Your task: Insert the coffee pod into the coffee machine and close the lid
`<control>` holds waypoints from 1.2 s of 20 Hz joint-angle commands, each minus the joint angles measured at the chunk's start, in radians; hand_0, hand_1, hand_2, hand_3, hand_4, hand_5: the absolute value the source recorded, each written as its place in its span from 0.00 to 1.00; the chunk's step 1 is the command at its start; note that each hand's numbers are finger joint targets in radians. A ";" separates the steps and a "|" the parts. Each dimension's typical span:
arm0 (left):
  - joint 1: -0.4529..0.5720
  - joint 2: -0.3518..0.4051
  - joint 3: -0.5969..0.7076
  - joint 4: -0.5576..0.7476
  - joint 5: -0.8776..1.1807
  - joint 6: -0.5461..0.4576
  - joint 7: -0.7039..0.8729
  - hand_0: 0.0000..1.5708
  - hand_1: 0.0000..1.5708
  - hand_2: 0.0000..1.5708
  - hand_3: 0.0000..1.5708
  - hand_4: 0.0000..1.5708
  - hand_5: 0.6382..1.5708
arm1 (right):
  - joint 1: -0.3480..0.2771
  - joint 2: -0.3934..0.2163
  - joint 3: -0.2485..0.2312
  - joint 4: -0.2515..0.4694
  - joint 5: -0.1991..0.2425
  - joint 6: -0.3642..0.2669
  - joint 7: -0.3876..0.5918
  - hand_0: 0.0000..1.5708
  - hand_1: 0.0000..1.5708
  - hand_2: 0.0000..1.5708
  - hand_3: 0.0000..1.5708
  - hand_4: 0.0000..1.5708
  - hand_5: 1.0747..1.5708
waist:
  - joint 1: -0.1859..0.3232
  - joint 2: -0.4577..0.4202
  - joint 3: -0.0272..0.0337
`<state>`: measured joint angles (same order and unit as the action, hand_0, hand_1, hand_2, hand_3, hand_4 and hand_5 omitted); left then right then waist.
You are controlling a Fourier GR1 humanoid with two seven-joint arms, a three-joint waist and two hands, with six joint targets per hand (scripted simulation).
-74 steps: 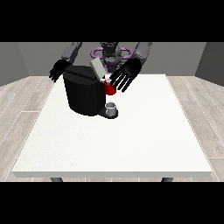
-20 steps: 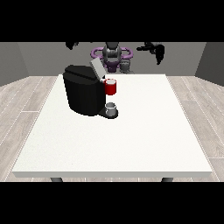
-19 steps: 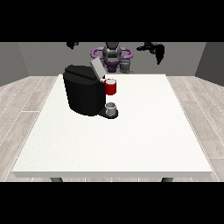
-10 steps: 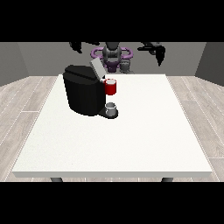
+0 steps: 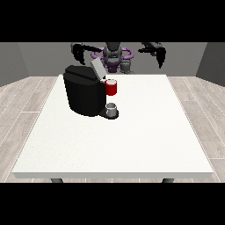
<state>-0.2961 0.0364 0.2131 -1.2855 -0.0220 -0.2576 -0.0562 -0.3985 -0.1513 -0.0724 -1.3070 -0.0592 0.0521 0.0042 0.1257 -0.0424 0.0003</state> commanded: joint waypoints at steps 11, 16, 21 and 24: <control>-0.004 0.033 -0.017 -0.107 0.043 0.062 0.028 0.00 0.00 0.00 0.00 0.00 1.00 | -0.159 0.024 0.020 0.165 0.068 -0.003 -0.064 0.00 0.00 0.00 0.00 0.00 1.00 | -0.016 0.108 -0.0002; 0.050 0.035 -0.059 -0.161 0.045 0.051 0.057 0.00 0.00 0.00 0.00 0.00 1.00 | -0.194 -0.022 -0.034 0.250 0.056 0.024 -0.095 0.00 0.00 0.00 0.00 0.00 1.00 | 0.006 0.103 -0.0001; 0.114 0.063 -0.026 -0.059 0.039 0.038 -0.082 0.00 0.00 0.00 0.00 0.00 1.00 | -0.166 0.025 0.024 0.201 0.073 0.034 -0.068 0.00 0.00 0.00 0.00 0.00 1.00 | -0.036 0.088 -0.0004; 0.030 0.048 -0.068 -0.134 0.030 0.069 0.005 0.00 0.00 0.00 0.00 0.00 1.00 | -0.274 -0.016 -0.029 0.294 0.086 0.009 -0.116 0.00 0.00 0.00 0.00 0.00 1.00 | 0.025 0.146 -0.0001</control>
<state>-0.2483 0.0864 0.1705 -1.3853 0.0121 -0.1954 -0.0796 -0.6309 -0.1567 -0.0825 -1.0895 0.0136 0.0693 -0.0826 0.1163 0.0672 -0.0039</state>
